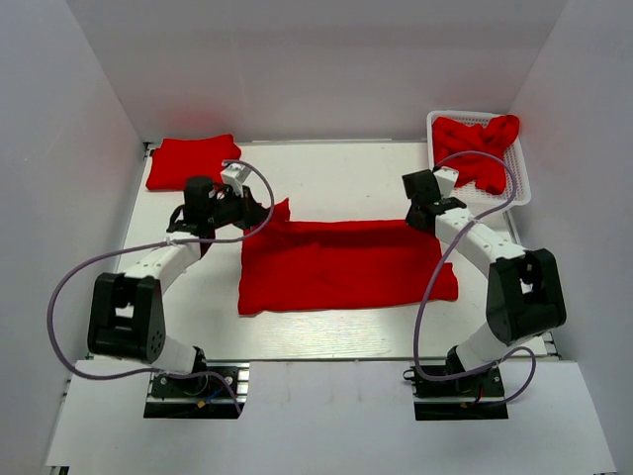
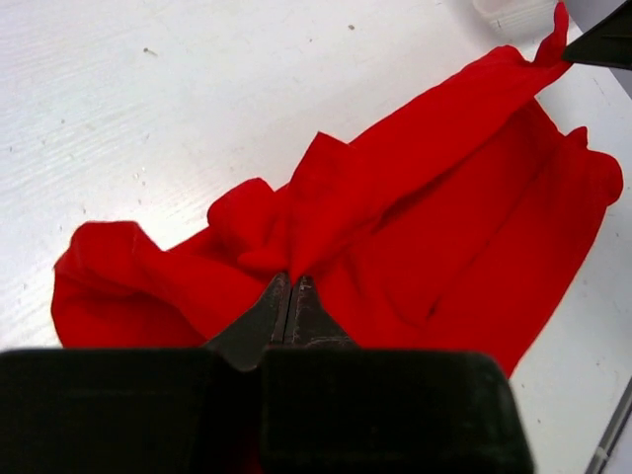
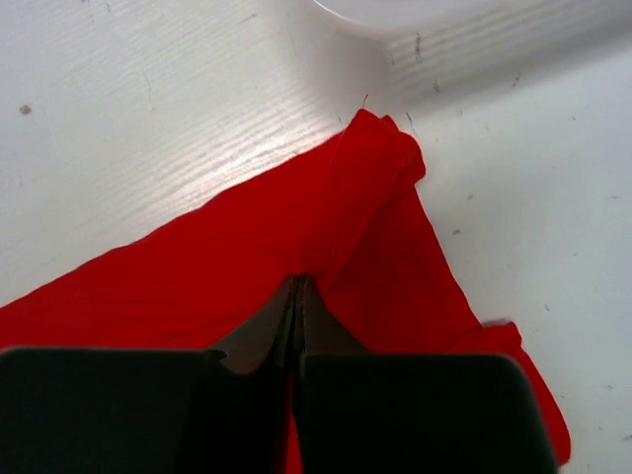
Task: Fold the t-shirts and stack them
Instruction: Fold the other side of the tshirt into a rectangle
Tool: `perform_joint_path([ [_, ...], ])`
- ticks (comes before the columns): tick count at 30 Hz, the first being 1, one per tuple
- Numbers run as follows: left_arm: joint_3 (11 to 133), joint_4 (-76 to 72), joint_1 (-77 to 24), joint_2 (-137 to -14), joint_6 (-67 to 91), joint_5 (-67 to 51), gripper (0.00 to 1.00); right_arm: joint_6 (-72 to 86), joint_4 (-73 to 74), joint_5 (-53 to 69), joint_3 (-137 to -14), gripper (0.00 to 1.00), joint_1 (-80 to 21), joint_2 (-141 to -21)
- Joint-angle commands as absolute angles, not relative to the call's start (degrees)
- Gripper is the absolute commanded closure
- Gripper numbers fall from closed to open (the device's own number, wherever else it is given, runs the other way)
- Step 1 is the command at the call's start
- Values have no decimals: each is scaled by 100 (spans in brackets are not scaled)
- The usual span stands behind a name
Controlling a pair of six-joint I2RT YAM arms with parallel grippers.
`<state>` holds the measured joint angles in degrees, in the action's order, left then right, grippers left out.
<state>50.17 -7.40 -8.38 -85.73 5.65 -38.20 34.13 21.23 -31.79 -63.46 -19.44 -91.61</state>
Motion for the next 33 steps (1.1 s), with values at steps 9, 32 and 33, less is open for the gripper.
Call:
perform_joint_path([
  [9, 3508, -632, -914, -6452, 1764, -3015, 100, 3261, 2206, -3454, -5950, 100, -1969, -8385],
  [32, 2917, 1662, -967, -4437, 2856, -1837, 0, 3271, 2874, -2611, -5141, 10, -1969, -7418],
  [33, 3162, 1661, -967, -4830, 2761, -1663, 0, 3252, 2839, -2489, -5142, 10, -1969, -7366],
])
